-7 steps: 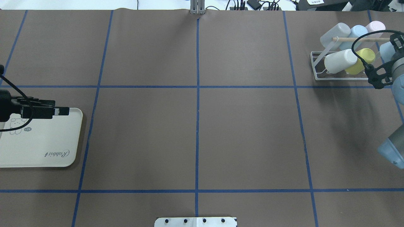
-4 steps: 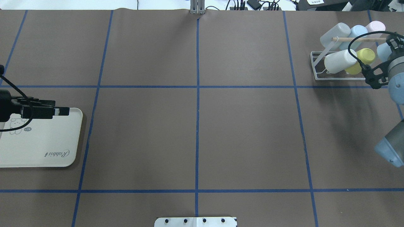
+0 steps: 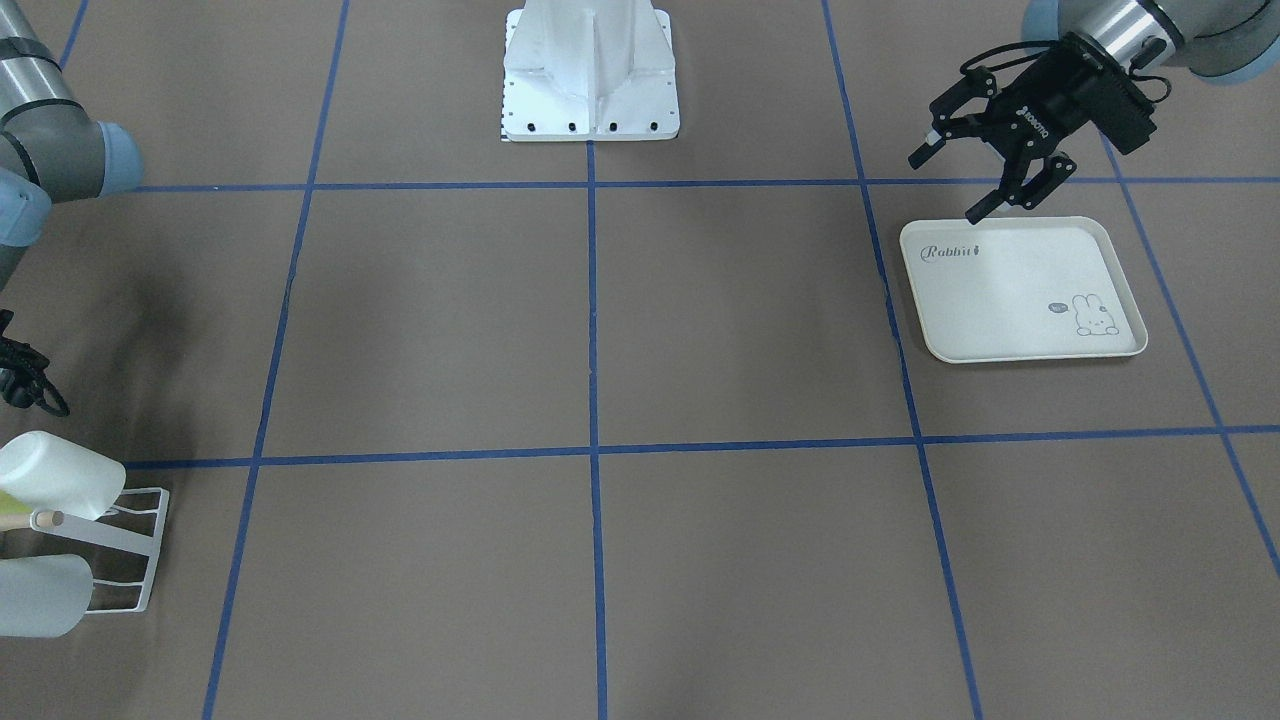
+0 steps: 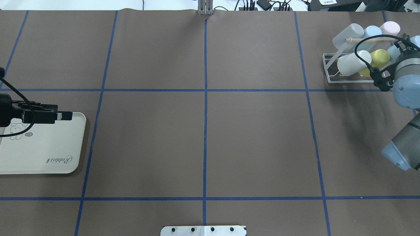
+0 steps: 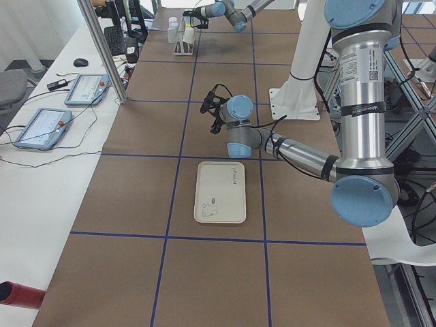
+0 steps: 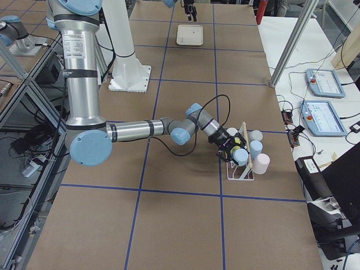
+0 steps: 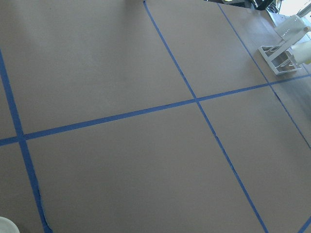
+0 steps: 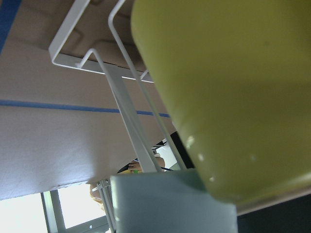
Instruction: Transfer IKEA cup to right arm and place on rack
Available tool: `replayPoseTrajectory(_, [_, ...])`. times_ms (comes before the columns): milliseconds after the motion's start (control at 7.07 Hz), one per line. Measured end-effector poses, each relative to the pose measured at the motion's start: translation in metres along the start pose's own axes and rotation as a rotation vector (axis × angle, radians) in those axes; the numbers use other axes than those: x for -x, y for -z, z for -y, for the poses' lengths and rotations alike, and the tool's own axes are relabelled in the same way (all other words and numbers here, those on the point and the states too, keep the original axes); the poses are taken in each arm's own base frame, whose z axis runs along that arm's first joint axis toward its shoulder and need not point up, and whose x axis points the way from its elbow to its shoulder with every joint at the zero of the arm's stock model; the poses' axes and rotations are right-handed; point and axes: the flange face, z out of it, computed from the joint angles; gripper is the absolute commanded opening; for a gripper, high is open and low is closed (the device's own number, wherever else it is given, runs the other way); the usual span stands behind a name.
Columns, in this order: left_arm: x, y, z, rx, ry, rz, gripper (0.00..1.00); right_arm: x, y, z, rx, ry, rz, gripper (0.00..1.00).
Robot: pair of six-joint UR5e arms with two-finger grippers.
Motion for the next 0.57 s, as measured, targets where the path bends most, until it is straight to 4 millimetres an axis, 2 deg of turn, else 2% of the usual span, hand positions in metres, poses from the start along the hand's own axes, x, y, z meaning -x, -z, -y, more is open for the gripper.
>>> replayPoseTrajectory(283, [-0.0001, -0.0002, -0.0001, 0.0, 0.0, 0.0, 1.0, -0.002, -0.0001, 0.0017, 0.0, 0.004, -0.002, 0.99])
replayPoseTrajectory(566, [-0.0002, -0.0002, -0.0001, 0.0, 0.0, -0.001, 1.0, -0.0026, 0.0006, 0.0018, -0.002, -0.01, -0.007, 0.99])
